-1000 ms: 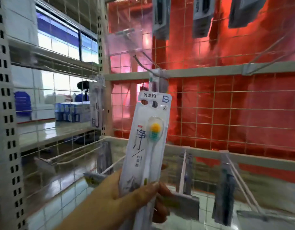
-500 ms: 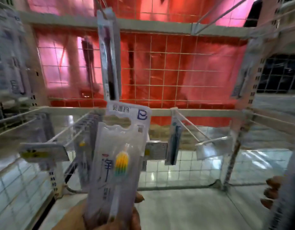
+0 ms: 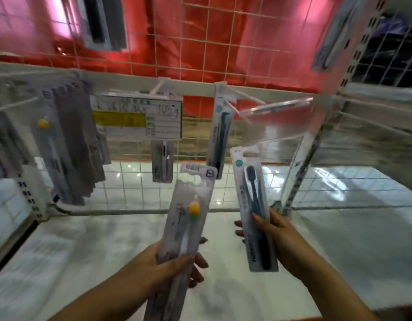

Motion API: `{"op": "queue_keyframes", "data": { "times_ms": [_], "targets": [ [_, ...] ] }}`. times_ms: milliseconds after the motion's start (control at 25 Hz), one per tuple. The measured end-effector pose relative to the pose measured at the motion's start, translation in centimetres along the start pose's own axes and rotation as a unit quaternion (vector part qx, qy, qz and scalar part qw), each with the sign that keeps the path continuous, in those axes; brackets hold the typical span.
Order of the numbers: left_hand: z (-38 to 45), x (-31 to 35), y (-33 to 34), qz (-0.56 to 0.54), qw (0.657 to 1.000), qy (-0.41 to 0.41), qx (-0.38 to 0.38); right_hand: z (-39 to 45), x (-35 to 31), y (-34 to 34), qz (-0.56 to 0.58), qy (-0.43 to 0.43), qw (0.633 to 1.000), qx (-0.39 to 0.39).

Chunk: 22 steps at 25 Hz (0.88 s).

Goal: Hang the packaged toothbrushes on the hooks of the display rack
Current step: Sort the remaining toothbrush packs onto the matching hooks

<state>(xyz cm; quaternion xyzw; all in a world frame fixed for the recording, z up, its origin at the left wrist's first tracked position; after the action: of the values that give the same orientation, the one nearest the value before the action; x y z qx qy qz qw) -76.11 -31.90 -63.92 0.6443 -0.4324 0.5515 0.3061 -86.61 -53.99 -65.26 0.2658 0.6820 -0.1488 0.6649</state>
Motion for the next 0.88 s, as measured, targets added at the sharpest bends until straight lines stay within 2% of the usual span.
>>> {"op": "queue_keyframes", "data": {
  "times_ms": [40,120,200,640,880],
  "targets": [
    [0.6,-0.2,-0.6,-0.044,0.998,-0.019,0.047,0.4,0.1,0.2,-0.009,0.001,1.0,-0.018],
    [2.0,-0.3,-1.2,-0.029,0.994,0.0,0.107,1.5,-0.4,1.0,-0.031,0.005,0.999,-0.043],
    [2.6,0.0,-1.0,-0.025,0.991,0.025,0.126,2.9,-0.6,1.4,-0.047,-0.008,0.998,-0.048],
    [6.3,2.9,-2.1,-0.04,0.988,0.084,0.125,6.4,-5.5,3.1,-0.069,-0.098,0.992,-0.049],
    [6.7,2.5,-2.4,-0.04,0.988,0.086,0.119,7.0,-5.9,4.1,-0.038,-0.106,0.992,-0.053]
  ]
}}
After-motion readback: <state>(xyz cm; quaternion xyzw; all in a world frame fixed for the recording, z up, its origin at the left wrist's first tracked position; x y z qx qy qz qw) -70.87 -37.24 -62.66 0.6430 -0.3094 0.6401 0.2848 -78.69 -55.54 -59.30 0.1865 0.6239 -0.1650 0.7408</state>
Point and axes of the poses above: each hand's wrist, its own z-axis towards the middle knuckle, its own y-axis out of the palm, x = y × z, the point moved 3 cm from there along z, towards the middle knuckle, and after that the axes turned 9 degrees about z, right-handed, at the moved point
